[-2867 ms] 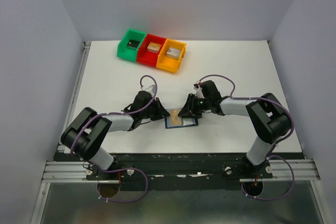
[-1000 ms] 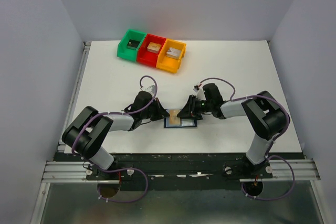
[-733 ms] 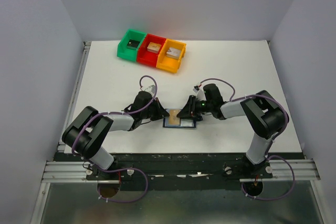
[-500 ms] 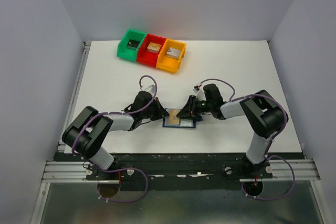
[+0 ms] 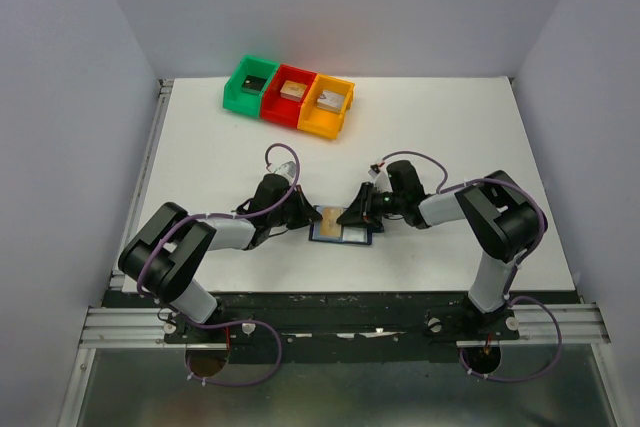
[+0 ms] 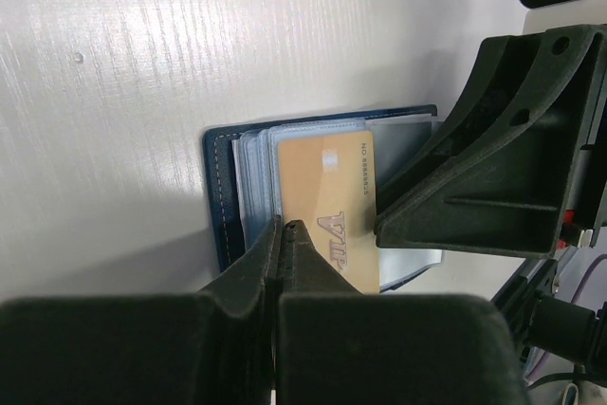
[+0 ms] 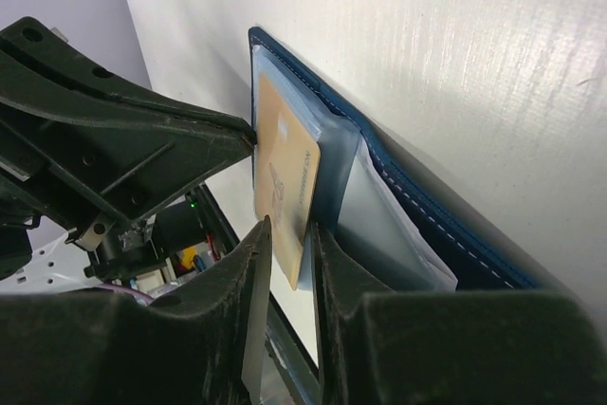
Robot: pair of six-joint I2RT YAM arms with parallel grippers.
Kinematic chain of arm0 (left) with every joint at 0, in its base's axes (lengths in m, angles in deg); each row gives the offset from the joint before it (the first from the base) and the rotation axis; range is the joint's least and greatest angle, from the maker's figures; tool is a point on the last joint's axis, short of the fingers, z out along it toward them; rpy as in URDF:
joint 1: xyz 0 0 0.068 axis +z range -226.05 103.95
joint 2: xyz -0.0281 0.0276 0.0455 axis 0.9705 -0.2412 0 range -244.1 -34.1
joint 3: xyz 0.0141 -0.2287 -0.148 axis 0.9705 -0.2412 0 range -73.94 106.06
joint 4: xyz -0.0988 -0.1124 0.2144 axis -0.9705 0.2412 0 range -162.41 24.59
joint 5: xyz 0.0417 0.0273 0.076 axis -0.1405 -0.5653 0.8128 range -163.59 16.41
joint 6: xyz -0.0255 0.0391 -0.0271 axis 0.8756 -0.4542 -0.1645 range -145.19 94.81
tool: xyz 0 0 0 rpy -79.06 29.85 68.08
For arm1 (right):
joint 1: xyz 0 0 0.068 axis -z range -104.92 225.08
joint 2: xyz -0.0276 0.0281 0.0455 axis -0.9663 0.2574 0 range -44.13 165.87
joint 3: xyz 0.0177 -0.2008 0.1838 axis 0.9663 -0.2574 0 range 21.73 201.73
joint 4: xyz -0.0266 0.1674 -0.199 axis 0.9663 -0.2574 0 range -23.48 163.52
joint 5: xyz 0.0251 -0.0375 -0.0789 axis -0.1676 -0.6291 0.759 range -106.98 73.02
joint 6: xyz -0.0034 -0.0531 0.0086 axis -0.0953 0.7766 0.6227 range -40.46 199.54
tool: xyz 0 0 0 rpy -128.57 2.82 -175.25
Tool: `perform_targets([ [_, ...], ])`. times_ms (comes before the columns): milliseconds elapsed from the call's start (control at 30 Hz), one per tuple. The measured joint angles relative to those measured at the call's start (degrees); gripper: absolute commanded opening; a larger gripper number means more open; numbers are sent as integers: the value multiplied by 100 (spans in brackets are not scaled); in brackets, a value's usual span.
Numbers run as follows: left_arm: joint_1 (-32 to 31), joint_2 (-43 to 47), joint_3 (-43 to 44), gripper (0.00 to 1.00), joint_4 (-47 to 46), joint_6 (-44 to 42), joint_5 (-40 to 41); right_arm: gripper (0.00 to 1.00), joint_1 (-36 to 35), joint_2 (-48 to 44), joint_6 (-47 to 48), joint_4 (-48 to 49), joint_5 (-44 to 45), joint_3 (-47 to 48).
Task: Take the credit cards out of the card holder
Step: Remove the credit card from the card holder.
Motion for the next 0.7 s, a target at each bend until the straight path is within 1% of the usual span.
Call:
perform_targets([
  [167, -7, 0, -4, 0, -7, -17, 28, 22, 0, 0, -2, -24, 44, 0],
  [467, -24, 0, -4, 0, -7, -15, 109, 13, 11, 0, 15, -55, 90, -2],
  [567, -28, 11, -4, 0, -2, -13, 125, 8, 17, 0, 22, -55, 92, -17],
  [667, -28, 11, -7, 0, -2, -11, 129, 1, 22, -2, 24, -50, 90, -44],
  [700, -35, 20, -13, 0, -2, -11, 138, 0, 22, -2, 20, -48, 90, -50],
])
